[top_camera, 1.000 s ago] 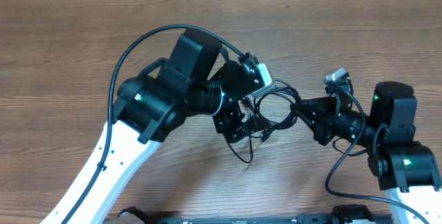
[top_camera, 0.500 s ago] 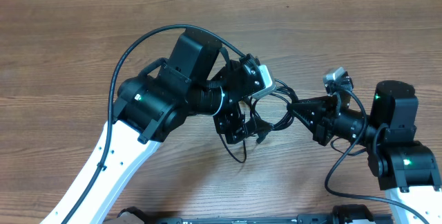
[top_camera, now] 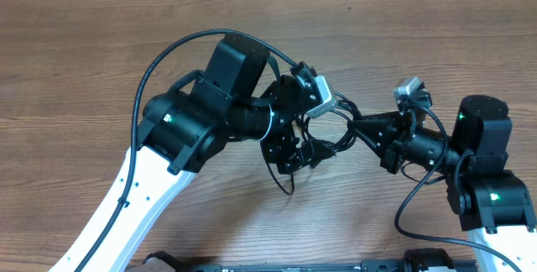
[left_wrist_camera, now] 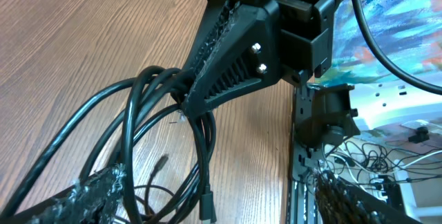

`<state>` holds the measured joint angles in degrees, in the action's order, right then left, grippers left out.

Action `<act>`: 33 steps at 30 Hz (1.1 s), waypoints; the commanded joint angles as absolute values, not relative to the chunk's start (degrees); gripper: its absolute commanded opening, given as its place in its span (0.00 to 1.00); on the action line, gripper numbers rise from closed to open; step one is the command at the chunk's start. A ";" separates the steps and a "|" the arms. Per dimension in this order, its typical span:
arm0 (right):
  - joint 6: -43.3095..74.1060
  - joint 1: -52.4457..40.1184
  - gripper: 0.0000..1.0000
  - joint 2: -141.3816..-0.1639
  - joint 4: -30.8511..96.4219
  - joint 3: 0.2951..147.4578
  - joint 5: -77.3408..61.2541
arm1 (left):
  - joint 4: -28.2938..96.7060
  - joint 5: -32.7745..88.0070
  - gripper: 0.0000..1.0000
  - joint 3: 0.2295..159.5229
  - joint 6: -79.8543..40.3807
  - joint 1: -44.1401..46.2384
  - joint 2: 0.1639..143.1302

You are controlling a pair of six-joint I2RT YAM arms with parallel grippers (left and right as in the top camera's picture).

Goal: Untangle cables

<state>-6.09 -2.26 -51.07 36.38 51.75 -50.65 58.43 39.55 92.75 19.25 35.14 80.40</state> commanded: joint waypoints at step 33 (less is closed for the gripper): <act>-6.24 -2.17 0.08 -50.85 31.70 52.95 -56.45 | 55.07 34.50 0.71 94.04 13.19 32.86 76.69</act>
